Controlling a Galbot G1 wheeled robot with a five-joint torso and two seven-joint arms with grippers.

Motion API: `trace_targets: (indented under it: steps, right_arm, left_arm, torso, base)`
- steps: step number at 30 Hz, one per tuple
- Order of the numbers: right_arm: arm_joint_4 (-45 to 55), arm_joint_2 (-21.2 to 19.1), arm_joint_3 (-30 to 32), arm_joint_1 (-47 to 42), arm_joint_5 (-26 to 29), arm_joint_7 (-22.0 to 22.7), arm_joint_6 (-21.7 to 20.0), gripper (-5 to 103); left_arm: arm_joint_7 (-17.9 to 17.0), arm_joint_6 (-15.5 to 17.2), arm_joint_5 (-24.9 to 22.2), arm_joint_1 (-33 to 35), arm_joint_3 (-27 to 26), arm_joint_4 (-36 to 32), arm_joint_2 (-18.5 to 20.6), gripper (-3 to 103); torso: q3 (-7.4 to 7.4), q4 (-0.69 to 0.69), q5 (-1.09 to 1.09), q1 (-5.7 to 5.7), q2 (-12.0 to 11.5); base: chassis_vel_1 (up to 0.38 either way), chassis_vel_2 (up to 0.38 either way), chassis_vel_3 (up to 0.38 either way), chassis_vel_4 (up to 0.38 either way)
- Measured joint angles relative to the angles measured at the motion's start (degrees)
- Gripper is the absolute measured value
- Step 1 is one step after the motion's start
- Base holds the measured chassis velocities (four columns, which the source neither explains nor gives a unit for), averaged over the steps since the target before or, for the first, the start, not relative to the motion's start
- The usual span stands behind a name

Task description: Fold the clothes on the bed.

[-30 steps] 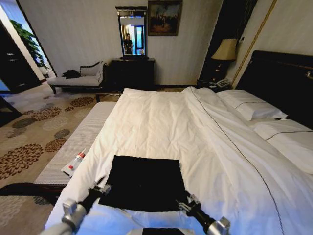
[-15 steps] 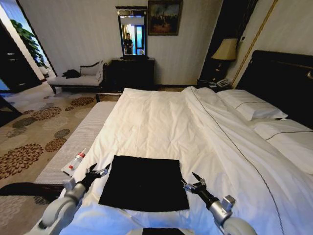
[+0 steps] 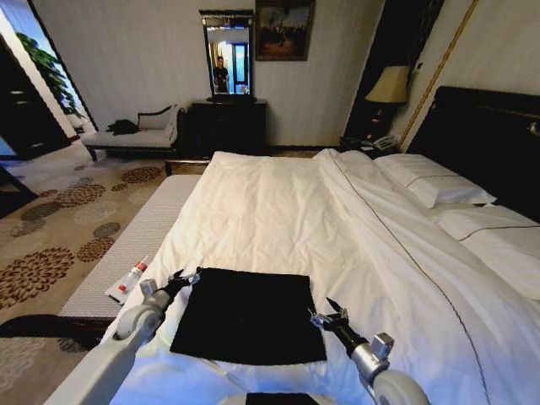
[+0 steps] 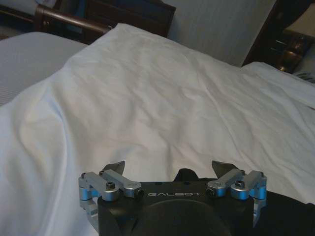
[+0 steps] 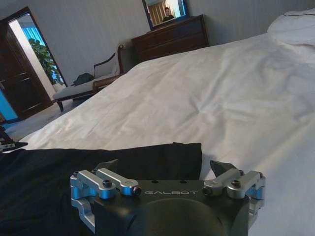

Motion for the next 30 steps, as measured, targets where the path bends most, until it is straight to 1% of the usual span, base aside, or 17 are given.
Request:
trace_targets:
  steps: [5, 9, 12, 15, 17, 18, 19, 21, 23, 26, 27, 30]
  right_arm:
    - [0.14, 0.0, -0.24, 0.63, 0.27, 0.77, -0.69, 100]
    - [0.31, -0.03, -0.27, 0.93, 0.57, 1.15, -0.97, 100]
    - [0.43, -0.04, -0.23, 0.93, 0.67, 1.24, -1.04, 100]
    - [0.64, -0.04, -0.14, 0.77, 0.68, 1.28, -1.04, 100]
    - [0.92, -0.03, 0.11, 0.49, 0.72, 1.29, -1.04, 100]
    - [1.04, -0.04, 0.25, 0.36, 0.73, 1.3, -1.04, 100]
    - [1.04, -0.04, 0.25, 0.36, 0.73, 1.3, -1.04, 100]
    - [1.25, -0.06, 0.54, 0.09, 0.78, 1.3, -1.04, 100]
    - [1.33, -0.08, 0.65, 0.0, 0.79, 1.3, -1.04, 100]
    - [1.62, -0.09, 0.86, -0.13, 0.81, 1.35, -1.01, 100]
    - [1.62, -0.09, 0.86, -0.13, 0.81, 1.35, -1.01, 100]
    - [1.69, -0.01, 0.78, -0.09, 0.79, 1.66, -1.03, 100]
  left_arm:
    - [0.71, 0.15, 0.02, -0.85, 1.05, 1.73, -0.26, 96]
    - [1.35, 0.14, 0.32, -0.66, 1.72, 1.76, -0.27, 93]
    - [1.66, 0.05, 0.78, -0.66, 2.42, 1.58, -0.54, 87]
    - [1.78, 0.01, 1.17, -0.91, 2.98, 1.7, -0.87, 84]
    - [1.97, 0.0, 1.62, -1.24, 3.68, 1.83, -1.13, 79]
    - [2.08, 0.0, 1.76, -1.37, 3.96, 1.86, -1.23, 75]
    - [2.08, 0.0, 1.76, -1.37, 3.96, 1.86, -1.23, 75]
    - [2.22, 0.0, 1.92, -1.68, 4.42, 1.91, -1.48, 69]
    - [2.24, 0.0, 1.97, -1.81, 4.55, 1.93, -1.56, 69]
    - [2.26, -0.06, 2.05, -1.99, 4.66, 1.96, -1.73, 52]
    - [2.26, -0.06, 2.05, -1.99, 4.66, 1.96, -1.73, 52]
    - [2.26, -0.25, 2.2, -1.81, 4.54, 1.96, -1.81, 36]
  torso:
    - [0.0, 0.01, 0.0, 0.0, 0.0]
    - [-0.01, 0.01, 0.0, 0.0, 0.01]
    - [-0.01, 0.01, 0.0, 0.0, 0.01]
    - [-0.01, 0.01, 0.0, 0.0, 0.01]
    - [-0.01, 0.01, 0.0, 0.0, 0.01]
    - [-0.01, 0.01, 0.0, 0.0, 0.01]
    - [-0.01, 0.01, 0.0, 0.0, 0.01]
    - [-0.01, 0.01, 0.0, 0.0, 0.01]
    - [-0.01, 0.01, 0.0, 0.0, 0.01]
    - [-0.01, 0.0, 0.0, 0.0, 0.01]
    - [-0.01, 0.0, 0.0, 0.0, 0.01]
    - [-0.01, 0.0, 0.0, 0.0, 0.01]
  base:
    - [0.0, 0.0, 0.0, 0.0]
    - [0.0, 0.0, 0.0, 0.0]
    - [0.0, 0.0, 0.0, 0.0]
    - [0.0, 0.0, 0.0, 0.0]
    - [0.0, 0.0, 0.0, 0.0]
    - [0.0, 0.0, 0.0, 0.0]
    - [0.0, 0.0, 0.0, 0.0]
    - [0.0, 0.0, 0.0, 0.0]
    - [0.0, 0.0, 0.0, 0.0]
    - [0.0, 0.0, 0.0, 0.0]
    - [0.0, 0.0, 0.0, 0.0]
    - [0.0, 0.0, 0.0, 0.0]
